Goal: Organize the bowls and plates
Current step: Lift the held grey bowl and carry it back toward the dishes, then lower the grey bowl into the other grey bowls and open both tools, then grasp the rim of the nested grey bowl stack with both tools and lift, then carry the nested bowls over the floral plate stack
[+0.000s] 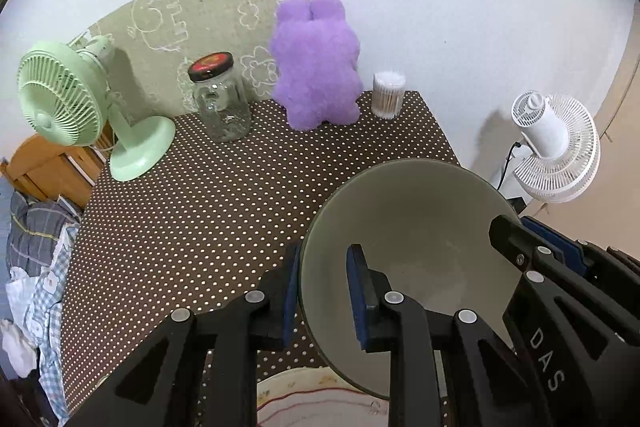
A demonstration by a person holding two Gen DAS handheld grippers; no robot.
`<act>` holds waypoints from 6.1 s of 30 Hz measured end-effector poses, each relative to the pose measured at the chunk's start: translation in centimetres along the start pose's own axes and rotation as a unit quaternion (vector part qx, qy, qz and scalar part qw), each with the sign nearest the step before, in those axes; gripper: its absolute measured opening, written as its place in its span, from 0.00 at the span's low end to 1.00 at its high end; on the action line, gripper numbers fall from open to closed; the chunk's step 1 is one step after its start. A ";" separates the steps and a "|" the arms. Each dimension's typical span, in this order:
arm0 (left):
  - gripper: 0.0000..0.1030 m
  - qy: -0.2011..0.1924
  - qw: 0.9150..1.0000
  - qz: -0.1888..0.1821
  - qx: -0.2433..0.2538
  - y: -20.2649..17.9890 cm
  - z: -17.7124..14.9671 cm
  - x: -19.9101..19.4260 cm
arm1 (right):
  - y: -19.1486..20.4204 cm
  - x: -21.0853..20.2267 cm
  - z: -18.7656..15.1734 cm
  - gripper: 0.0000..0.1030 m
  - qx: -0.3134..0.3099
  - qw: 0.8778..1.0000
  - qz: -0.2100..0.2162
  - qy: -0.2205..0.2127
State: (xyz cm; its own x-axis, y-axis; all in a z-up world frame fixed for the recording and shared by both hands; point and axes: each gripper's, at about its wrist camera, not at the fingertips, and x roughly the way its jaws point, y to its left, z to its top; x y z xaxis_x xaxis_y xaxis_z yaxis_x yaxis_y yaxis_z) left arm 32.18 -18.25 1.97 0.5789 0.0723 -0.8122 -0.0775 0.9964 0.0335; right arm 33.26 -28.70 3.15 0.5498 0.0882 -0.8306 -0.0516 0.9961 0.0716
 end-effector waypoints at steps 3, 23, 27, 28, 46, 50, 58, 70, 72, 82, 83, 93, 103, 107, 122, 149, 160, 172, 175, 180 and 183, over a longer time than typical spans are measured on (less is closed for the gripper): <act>0.20 -0.004 1.000 -0.001 0.000 0.5 -0.4 -0.7 | 0.4 -1.1 -0.3 0.18 -0.001 1.000 -0.002 -0.004; 0.20 -0.021 0.999 -0.024 0.012 6.5 -3.5 -5.9 | 6.1 -6.7 -3.5 0.18 0.004 0.999 -0.025 -0.025; 0.20 -0.023 0.999 -0.022 0.013 8.2 -4.1 -6.6 | 7.9 -7.2 -4.4 0.18 0.000 0.999 -0.024 -0.027; 0.20 -0.023 0.999 -0.022 0.015 8.6 -4.3 -6.7 | 8.4 -7.4 -4.7 0.18 -0.001 0.999 -0.024 -0.028; 0.20 -0.020 1.000 -0.021 0.012 16.7 -8.2 -8.4 | 16.2 -8.9 -9.3 0.18 0.004 1.000 -0.015 -0.024; 0.20 -0.017 1.000 -0.019 0.010 18.0 -9.1 -8.5 | 17.7 -8.9 -10.3 0.18 0.004 1.000 -0.012 -0.021; 0.20 0.003 1.000 -0.015 0.007 20.1 -11.2 -7.8 | 19.8 -7.9 -12.4 0.18 -0.001 1.000 -0.006 -0.002; 0.20 0.038 0.999 -0.008 0.000 22.0 -13.5 -6.0 | 21.4 -5.7 -14.8 0.18 -0.010 0.999 -0.001 0.031; 0.20 0.043 0.999 -0.008 0.000 22.2 -13.7 -5.6 | 21.6 -5.3 -15.0 0.18 -0.010 0.999 0.000 0.037; 0.20 0.068 0.998 -0.003 0.003 23.0 -14.9 -3.8 | 22.3 -3.3 -16.0 0.18 -0.013 0.998 -0.003 0.064; 0.20 0.071 0.997 -0.003 0.003 23.0 -15.1 -3.7 | 22.4 -3.2 -16.1 0.18 -0.014 0.998 -0.004 0.066; 0.20 0.077 0.997 -0.003 0.009 23.0 -15.8 -3.1 | 22.9 -2.1 -16.8 0.18 -0.021 0.997 -0.015 0.076; 0.28 0.062 0.998 -0.023 0.018 23.3 -15.9 -4.1 | 22.5 -2.7 -16.9 0.18 -0.020 0.997 -0.003 0.081; 0.45 0.053 0.998 -0.031 0.021 23.3 -15.4 -4.9 | 22.4 -3.8 -16.4 0.19 -0.022 0.997 0.015 0.067; 0.82 0.061 0.997 -0.054 0.011 23.4 -15.7 -4.5 | 20.0 -3.2 -16.7 0.69 0.010 0.996 0.040 0.076; 0.71 0.110 0.992 -0.062 -0.017 23.3 -15.9 0.1 | 19.0 3.3 -16.8 0.48 0.045 0.981 0.095 0.164; 0.64 0.117 0.989 -0.084 -0.020 23.3 -16.4 0.6 | 18.9 3.9 -17.5 0.40 0.045 0.976 0.116 0.178; 0.49 0.116 0.989 -0.096 -0.015 23.0 -16.4 0.7 | 20.2 3.8 -17.6 0.33 0.036 0.979 0.105 0.172; 0.49 0.117 0.988 -0.098 -0.017 23.1 -16.4 0.6 | 20.4 3.9 -17.5 0.33 0.036 0.979 0.102 0.175; 0.49 0.121 0.986 -0.109 -0.025 23.9 -16.5 0.0 | 21.1 3.4 -17.4 0.33 0.035 0.979 0.092 0.176; 0.48 0.113 0.987 -0.109 -0.019 24.2 -16.3 -0.7 | 21.2 2.8 -17.2 0.33 0.037 0.980 0.091 0.171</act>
State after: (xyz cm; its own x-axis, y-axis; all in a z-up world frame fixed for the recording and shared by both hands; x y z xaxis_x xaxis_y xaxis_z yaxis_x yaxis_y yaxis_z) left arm 16.69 5.14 -6.13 0.3898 -0.1604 -0.9068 -0.0034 0.9845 -0.1756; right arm 19.32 -7.39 -7.13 0.2253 0.2702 -0.9361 -0.0548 0.9628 0.2648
